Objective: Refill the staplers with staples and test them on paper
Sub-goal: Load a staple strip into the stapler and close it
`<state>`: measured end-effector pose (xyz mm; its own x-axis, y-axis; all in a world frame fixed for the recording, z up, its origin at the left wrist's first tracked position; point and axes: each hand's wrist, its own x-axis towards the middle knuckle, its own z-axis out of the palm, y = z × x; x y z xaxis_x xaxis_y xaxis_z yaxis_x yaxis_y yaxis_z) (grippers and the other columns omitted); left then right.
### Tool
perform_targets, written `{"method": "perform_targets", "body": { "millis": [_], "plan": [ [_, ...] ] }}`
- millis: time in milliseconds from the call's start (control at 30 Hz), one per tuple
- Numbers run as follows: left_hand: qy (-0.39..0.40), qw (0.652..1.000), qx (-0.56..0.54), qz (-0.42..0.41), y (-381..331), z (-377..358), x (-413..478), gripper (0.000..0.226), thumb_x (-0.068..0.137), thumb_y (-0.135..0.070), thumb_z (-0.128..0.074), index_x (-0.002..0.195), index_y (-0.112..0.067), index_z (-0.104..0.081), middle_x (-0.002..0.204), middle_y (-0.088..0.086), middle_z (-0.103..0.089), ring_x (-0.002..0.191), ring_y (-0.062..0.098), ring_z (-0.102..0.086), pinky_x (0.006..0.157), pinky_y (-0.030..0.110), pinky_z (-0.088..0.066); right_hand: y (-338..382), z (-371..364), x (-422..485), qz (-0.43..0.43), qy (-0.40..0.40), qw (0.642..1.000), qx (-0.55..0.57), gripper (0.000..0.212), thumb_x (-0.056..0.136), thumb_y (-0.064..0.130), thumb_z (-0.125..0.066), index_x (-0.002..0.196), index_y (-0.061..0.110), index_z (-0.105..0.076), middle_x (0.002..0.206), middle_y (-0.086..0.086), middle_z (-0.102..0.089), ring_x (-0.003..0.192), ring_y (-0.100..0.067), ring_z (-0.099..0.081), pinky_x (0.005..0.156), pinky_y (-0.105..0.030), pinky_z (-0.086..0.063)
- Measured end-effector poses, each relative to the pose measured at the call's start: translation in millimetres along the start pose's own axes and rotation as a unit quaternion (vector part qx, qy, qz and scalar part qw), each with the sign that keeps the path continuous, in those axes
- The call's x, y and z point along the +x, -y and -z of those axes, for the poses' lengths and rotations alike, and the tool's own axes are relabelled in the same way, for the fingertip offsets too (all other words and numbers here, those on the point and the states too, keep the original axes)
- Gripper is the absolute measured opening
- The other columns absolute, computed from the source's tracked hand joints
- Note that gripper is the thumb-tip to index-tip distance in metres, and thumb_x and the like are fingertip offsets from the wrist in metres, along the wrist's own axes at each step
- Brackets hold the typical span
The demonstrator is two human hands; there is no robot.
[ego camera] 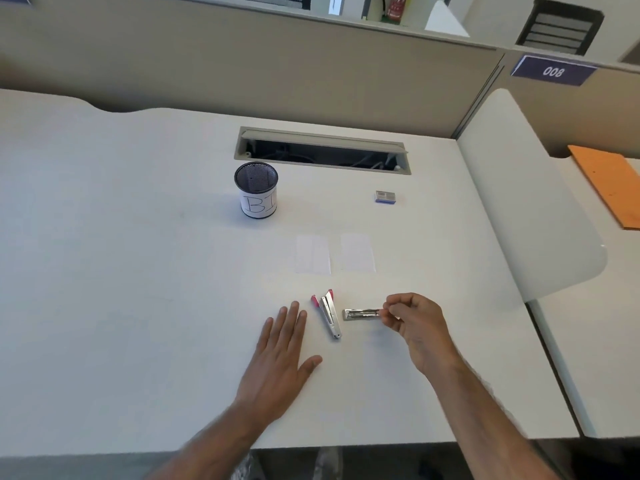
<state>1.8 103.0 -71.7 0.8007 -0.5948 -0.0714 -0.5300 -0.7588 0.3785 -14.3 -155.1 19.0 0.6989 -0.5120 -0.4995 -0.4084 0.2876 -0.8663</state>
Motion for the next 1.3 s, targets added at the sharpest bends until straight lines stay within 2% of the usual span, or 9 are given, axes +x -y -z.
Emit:
{"method": "perform_targets", "body": {
  "millis": [67, 133, 200, 300, 500, 700, 967, 1133, 1300],
  "plan": [
    [-0.028, 0.999, -0.026, -0.020, -15, 1, 9, 0.076, 0.106, -0.059, -0.023, 0.164, -0.017, 0.002, 0.172, 0.000, 0.013, 0.159, 0.016, 0.010, 0.127, 0.037, 0.003, 1, 3, 4, 0.003, 0.003, 1.000, -0.019, 0.015, 0.089, -0.014, -0.053, 0.094, -0.007, -0.065, 0.085, -0.021, -0.061, 0.069, -0.028, -0.061, 0.072, -0.035, -0.055],
    [-0.077, 0.996, -0.030, -0.043, -32, 3, 23, 0.070, 0.105, -0.050, -0.039, 0.162, -0.013, -0.024, 0.172, 0.007, -0.015, 0.159, 0.021, -0.014, 0.128, 0.040, -0.012, 1, 6, 9, 0.007, 0.006, 0.999, -0.038, 0.015, 0.088, -0.014, -0.054, 0.095, -0.007, -0.065, 0.082, -0.020, -0.063, 0.068, -0.028, -0.061, 0.074, -0.037, -0.055],
    [-0.129, 0.989, -0.019, -0.071, -49, 2, 40, 0.060, 0.101, -0.044, -0.055, 0.149, -0.009, -0.049, 0.157, 0.012, -0.046, 0.147, 0.028, -0.042, 0.125, 0.045, -0.027, 1, 11, 14, 0.011, 0.009, 0.998, -0.057, 0.016, 0.087, -0.013, -0.054, 0.094, -0.006, -0.066, 0.079, -0.018, -0.065, 0.068, -0.029, -0.061, 0.075, -0.038, -0.056],
    [-0.159, 0.984, 0.001, -0.076, -64, 2, 70, 0.045, 0.090, -0.035, -0.075, 0.127, -0.011, -0.067, 0.126, 0.007, -0.065, 0.120, 0.028, -0.060, 0.118, 0.048, -0.036, 1, 11, 16, 0.016, 0.012, 0.997, -0.074, 0.017, 0.086, -0.014, -0.053, 0.091, -0.004, -0.067, 0.079, -0.017, -0.066, 0.069, -0.027, -0.064, 0.075, -0.036, -0.059],
    [-0.064, 0.996, 0.060, -0.033, -78, 2, 109, 0.019, 0.094, -0.032, -0.062, 0.102, -0.020, -0.073, 0.105, 0.001, -0.063, 0.106, 0.027, -0.053, 0.108, 0.037, -0.025, 4, 6, 19, 0.024, 0.015, 0.996, -0.085, 0.022, 0.085, -0.015, -0.051, 0.088, 0.000, -0.068, 0.080, -0.013, -0.067, 0.066, -0.021, -0.067, 0.068, -0.029, -0.059],
    [-0.050, 0.998, -0.004, -0.028, -78, -1, 117, 0.013, 0.093, -0.030, -0.065, 0.096, -0.019, -0.072, 0.099, 0.001, -0.063, 0.100, 0.027, -0.053, 0.097, 0.036, -0.038, 5, 2, 19, 0.040, 0.014, 0.995, -0.094, 0.034, 0.080, -0.020, -0.041, 0.087, 0.000, -0.068, 0.080, -0.012, -0.067, 0.067, -0.021, -0.070, 0.070, -0.028, -0.060],
    [-0.021, 0.994, -0.110, -0.017, -85, 14, 122, 0.004, 0.092, -0.023, -0.060, 0.091, -0.020, -0.060, 0.085, -0.002, -0.058, 0.085, 0.025, -0.055, 0.071, 0.035, -0.038, 12, 10, 23, 0.047, 0.049, 0.995, -0.069, 0.013, 0.087, -0.010, -0.063, 0.095, -0.001, -0.069, 0.081, -0.015, -0.072, 0.072, -0.023, -0.073, 0.074, -0.031, -0.060],
    [-0.003, 0.969, -0.245, 0.045, -88, 29, 125, 0.002, 0.093, -0.021, -0.065, 0.093, -0.020, -0.064, 0.084, -0.010, -0.052, 0.079, 0.013, -0.052, 0.068, 0.029, -0.034, 24, 13, 19, 0.053, 0.050, 0.995, -0.071, 0.020, 0.086, -0.007, -0.068, 0.106, 0.000, -0.066, 0.083, -0.018, -0.071, 0.064, -0.022, -0.067, 0.065, -0.027, -0.056],
    [-0.040, 0.913, -0.391, 0.109, -93, 50, 122, 0.008, 0.085, -0.011, -0.074, 0.089, -0.018, -0.072, 0.079, -0.012, -0.065, 0.071, -0.005, -0.058, 0.056, 0.008, -0.040, 46, 10, 8, 0.135, 0.023, 0.981, -0.134, 0.018, 0.085, -0.001, -0.071, 0.098, 0.004, -0.059, 0.079, -0.018, -0.072, 0.061, -0.022, -0.070, 0.059, -0.024, -0.056]
  ]
}}
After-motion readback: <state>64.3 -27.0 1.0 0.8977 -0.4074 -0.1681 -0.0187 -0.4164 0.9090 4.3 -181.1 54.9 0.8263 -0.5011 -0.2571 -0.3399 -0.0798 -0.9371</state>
